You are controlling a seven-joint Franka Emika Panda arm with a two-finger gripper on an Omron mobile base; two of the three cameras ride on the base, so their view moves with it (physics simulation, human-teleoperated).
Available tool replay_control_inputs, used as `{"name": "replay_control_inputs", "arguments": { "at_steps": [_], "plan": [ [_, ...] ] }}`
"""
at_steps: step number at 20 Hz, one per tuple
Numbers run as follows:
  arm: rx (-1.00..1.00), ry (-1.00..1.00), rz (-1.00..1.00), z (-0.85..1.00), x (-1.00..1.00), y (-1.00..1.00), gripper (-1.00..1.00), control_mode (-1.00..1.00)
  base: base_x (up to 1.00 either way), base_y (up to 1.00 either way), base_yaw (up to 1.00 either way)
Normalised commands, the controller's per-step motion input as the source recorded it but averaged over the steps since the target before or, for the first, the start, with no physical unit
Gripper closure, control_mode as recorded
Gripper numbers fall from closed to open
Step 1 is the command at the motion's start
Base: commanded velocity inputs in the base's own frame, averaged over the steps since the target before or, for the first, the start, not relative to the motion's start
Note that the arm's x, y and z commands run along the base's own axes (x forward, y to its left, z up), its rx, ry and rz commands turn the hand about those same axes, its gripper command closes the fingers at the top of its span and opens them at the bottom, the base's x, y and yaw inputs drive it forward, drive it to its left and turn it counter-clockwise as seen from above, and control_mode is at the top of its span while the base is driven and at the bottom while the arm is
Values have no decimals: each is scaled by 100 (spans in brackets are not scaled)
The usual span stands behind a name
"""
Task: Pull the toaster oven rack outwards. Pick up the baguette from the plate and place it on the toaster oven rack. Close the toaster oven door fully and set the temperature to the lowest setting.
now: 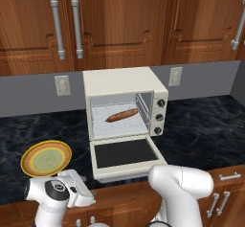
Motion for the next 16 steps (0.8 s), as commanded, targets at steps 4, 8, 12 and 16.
{"name": "replay_control_inputs", "arguments": {
  "at_steps": [4, 8, 12, 16],
  "plan": [
    [0, 0, -3, 0, 0, -21, -100, -100, 0, 0, 0],
    [0, 0, -2, -1, 0, -19, -100, -100, 0, 0, 0],
    [0, 0, -1, 0, 0, -19, -100, -100, 0, 0, 0],
    [0, 0, 0, 0, 0, -27, -100, -100, 0, 0, 0]
  ]
}}
